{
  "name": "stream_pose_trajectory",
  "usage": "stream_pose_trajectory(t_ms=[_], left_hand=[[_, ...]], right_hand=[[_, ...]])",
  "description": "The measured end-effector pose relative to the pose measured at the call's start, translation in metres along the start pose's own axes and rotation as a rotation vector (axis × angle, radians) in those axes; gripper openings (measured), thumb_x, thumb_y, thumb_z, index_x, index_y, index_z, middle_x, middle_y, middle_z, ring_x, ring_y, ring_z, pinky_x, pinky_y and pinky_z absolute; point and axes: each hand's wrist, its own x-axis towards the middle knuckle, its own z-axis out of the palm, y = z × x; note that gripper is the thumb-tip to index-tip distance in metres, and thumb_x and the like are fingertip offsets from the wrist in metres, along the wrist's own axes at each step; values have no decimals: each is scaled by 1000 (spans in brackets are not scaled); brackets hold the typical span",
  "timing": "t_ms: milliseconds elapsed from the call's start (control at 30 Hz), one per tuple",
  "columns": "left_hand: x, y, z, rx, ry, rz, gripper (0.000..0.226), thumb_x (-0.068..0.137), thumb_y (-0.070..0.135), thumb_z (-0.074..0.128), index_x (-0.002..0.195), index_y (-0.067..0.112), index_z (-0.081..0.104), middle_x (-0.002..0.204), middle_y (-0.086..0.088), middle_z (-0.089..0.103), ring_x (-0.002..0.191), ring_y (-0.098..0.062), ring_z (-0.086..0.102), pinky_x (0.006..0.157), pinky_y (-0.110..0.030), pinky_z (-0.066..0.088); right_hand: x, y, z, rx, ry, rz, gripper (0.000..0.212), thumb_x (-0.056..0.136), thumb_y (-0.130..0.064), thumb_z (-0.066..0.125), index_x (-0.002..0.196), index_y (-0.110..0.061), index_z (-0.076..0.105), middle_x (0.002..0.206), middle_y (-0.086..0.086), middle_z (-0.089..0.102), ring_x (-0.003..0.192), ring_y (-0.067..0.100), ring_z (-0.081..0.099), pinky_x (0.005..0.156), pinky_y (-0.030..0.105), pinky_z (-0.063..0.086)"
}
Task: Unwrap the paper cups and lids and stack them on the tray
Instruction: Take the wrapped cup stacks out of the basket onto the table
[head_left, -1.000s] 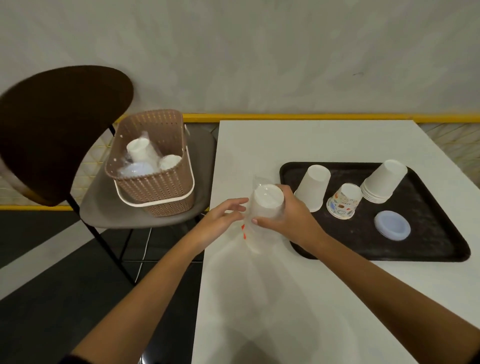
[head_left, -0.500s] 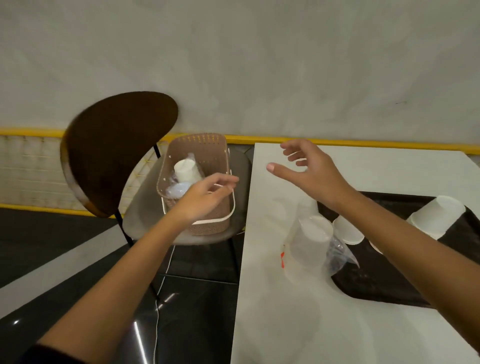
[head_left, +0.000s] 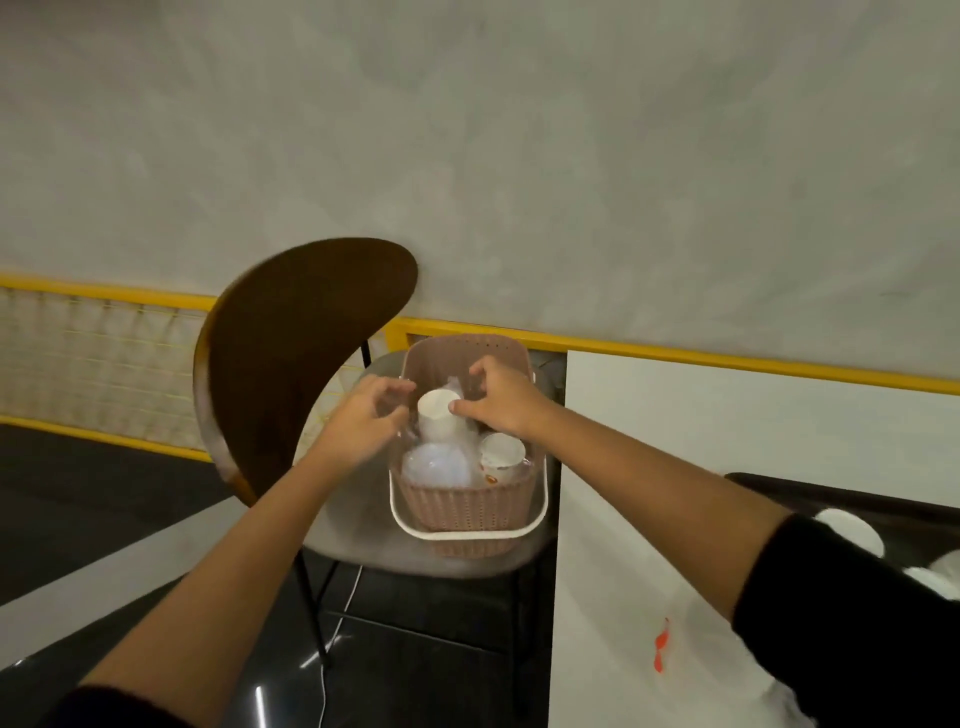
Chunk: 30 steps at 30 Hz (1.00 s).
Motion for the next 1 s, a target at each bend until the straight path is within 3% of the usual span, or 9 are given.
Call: stream_pose_trajectory(t_ms=[100,267,333,433,600,700,1000], left_hand=[[16,-14,4,12,70,-3,33,91,16,54,124,15,55,124,-3,51,110,-19,53,92,-33,46],[30,-36,19,-11,18,-107,42,94,22,50,135,16,48,127,-11,58,106,-24,59,90,-35,48],[31,-41,25,-71,37,-146,41,96,25,47,136,17,47,125,-11,60,106,-22,59,89,-32,48],[29,-43,30,-106,94,-170,39,96,27,46,134,19,50,121,-6,63,97,-12,58,76,-20,43],[26,-40,32,-141,126,-172,35,96,25,46,130,19,54,114,-7,67,95,-15,60,70,-17,39],[25,-36,31,-132,126,-175,35,96,24,46,130,21,54,115,-6,66,88,-8,55,67,-12,38],[14,-23,23,-226,48,-228,38,94,23,51,131,16,52,119,-4,63,105,-17,58,88,-29,47]], right_hand=[[24,5,22,34,-48,113,75,81,-32,70,139,-6,29,139,14,41,125,30,44,98,36,38],[51,16,48,90,-109,205,90,70,-34,79,139,-8,27,141,13,40,129,29,41,100,36,38],[58,17,55,105,-142,207,98,69,-32,80,143,-10,21,145,11,37,132,28,37,102,33,36],[68,17,60,122,-161,207,105,69,-27,81,148,-15,13,147,11,35,134,27,35,104,30,34],[70,19,62,79,-106,180,102,68,-27,81,147,-14,18,143,11,40,131,26,40,101,26,35],[65,19,60,85,-62,178,98,68,-27,81,146,-15,22,139,13,44,127,28,44,99,28,38],[52,-2,22,170,167,126,87,68,-35,79,139,-15,33,134,10,48,124,28,46,97,35,42]])
